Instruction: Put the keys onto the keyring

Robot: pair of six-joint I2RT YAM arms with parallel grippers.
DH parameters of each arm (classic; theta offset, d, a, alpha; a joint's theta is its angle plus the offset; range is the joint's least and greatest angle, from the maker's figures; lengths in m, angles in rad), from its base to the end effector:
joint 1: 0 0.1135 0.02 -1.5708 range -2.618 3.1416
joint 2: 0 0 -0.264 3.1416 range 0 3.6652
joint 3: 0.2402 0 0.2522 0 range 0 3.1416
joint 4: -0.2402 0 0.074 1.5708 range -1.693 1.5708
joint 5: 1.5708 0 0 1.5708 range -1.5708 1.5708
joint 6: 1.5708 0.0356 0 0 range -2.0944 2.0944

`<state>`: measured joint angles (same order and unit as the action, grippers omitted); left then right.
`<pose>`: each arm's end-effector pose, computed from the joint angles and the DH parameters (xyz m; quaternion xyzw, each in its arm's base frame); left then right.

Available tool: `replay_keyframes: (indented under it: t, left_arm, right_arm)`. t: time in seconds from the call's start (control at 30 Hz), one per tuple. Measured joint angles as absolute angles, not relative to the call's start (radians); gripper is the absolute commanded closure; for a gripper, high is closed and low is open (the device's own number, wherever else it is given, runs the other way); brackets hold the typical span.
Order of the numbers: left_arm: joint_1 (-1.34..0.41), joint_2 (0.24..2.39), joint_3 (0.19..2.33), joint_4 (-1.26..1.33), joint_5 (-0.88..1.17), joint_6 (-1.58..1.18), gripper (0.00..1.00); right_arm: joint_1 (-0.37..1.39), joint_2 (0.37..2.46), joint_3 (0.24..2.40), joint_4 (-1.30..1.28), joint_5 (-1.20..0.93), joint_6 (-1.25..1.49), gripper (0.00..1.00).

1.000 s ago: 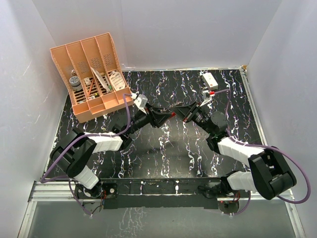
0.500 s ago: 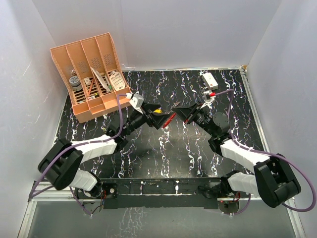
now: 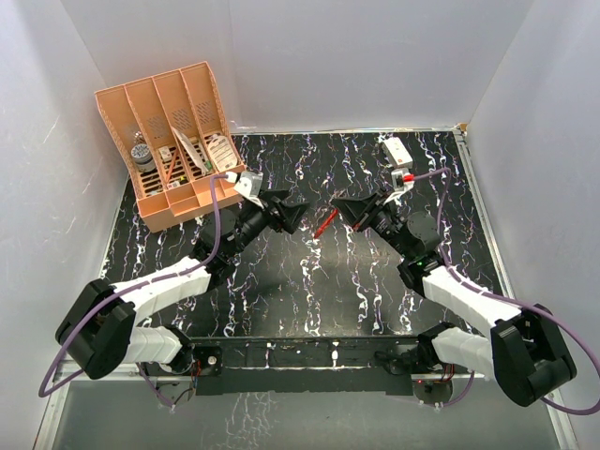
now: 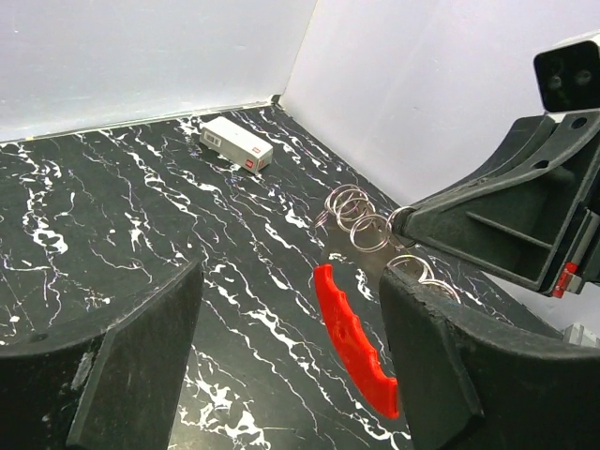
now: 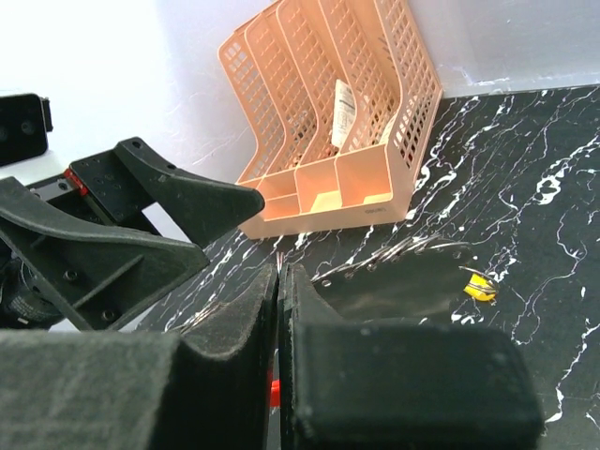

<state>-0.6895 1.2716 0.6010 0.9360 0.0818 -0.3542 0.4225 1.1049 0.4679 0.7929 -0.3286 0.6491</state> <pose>0.2119 -0.1785 0.2893 0.1333 0.5929 -0.4172 0.6758 0.2145 0.1091 0.2686 -0.0510 0.6511 0.4742 0.5904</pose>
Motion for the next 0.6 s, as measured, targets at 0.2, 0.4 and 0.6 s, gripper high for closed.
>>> replay_keyframes:
  t: [0.2,0.4,0.6]
  left_arm:
    - [-0.69,1.273,0.621,0.907,0.072,-0.355,0.26]
    - [-0.69,1.274,0.621,0.902,0.066,-0.352,0.26]
    - [-0.69,1.274,0.633,0.862,0.053,-0.334,0.12]
  right_arm:
    - [0.422,1.098,0.506,0.757,-0.281,0.71,1.0]
    - [0.422,1.097,0.523,0.74,-0.236,0.78,1.0]
    - [0.422,1.096,0.524,0.728,-0.211,0.814,1.0]
